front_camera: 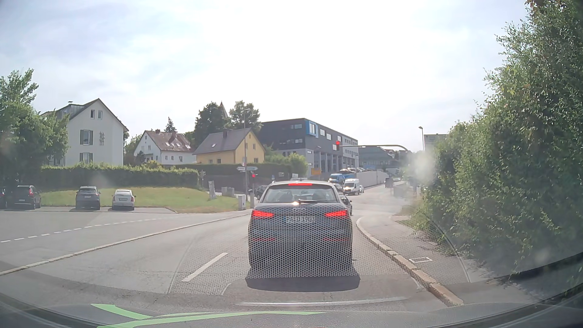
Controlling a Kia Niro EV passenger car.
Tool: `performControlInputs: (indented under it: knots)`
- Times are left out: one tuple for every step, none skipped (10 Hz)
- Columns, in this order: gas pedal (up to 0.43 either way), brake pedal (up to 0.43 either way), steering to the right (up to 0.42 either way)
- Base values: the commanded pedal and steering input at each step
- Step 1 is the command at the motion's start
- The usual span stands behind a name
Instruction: Follow the waypoints while adhering to traffic rules and regulations
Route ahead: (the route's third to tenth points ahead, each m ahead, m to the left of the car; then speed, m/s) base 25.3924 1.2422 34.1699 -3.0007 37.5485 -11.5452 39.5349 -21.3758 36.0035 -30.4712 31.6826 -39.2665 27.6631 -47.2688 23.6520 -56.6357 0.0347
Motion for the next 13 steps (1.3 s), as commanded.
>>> performControlInputs:
  knots:
    - [0.000,0.274,0.040]
    - [0.000,0.274,0.040]
    - [0.000,0.280,0.040]
    - [0.000,0.274,0.040]
    - [0.000,0.274,0.040]
    - [0.000,0.274,0.040]
    - [0.000,0.274,0.040]
    - [0.000,0.274,0.040]
    - [0.000,0.280,0.040]
    - [0.000,0.280,0.040]
    - [0.000,0.280,0.040]
    - [0.000,0.274,0.040]
    - [0.000,0.280,0.040]
